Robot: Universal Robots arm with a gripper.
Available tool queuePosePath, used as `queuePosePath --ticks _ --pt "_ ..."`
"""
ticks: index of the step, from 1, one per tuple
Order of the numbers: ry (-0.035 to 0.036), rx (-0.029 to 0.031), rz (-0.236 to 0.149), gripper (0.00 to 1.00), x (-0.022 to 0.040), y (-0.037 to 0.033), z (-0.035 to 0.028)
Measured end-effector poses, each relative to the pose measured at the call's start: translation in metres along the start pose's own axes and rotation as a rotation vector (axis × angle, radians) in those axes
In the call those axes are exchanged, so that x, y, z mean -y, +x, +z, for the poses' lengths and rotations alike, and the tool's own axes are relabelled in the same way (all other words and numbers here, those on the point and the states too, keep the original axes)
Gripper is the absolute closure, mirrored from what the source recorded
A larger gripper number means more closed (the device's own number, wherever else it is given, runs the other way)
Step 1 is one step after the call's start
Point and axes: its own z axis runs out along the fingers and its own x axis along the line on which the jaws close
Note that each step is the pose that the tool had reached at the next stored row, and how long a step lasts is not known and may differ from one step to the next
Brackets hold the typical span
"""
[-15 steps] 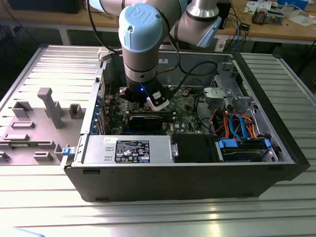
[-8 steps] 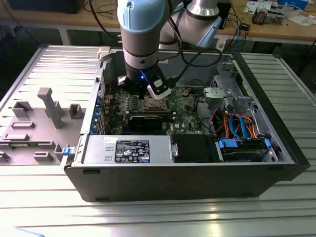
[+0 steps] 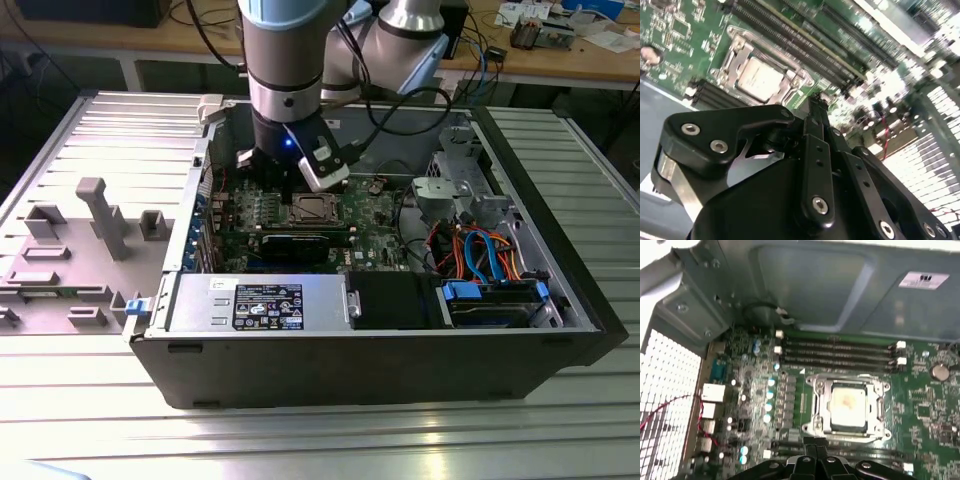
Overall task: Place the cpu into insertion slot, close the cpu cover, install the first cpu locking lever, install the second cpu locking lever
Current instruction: 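Install the second cpu locking lever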
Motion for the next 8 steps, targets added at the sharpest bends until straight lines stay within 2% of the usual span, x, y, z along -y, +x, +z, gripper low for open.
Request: queuePosePath --ticks 1,3,5,8 --pt "0.0223 -0.0026 0.000 0.89 0.0002 -0.0010 0.0005" --pt "0.0228 -0.0044 0.000 0.89 0.0009 -0.0055 0.0018" --pt "0.0224 -0.0090 0.001 0.89 0.0023 -0.0155 0.0045" --pt "0.0216 -0.0141 0.002 0.89 0.0035 -0.0225 0.0076"
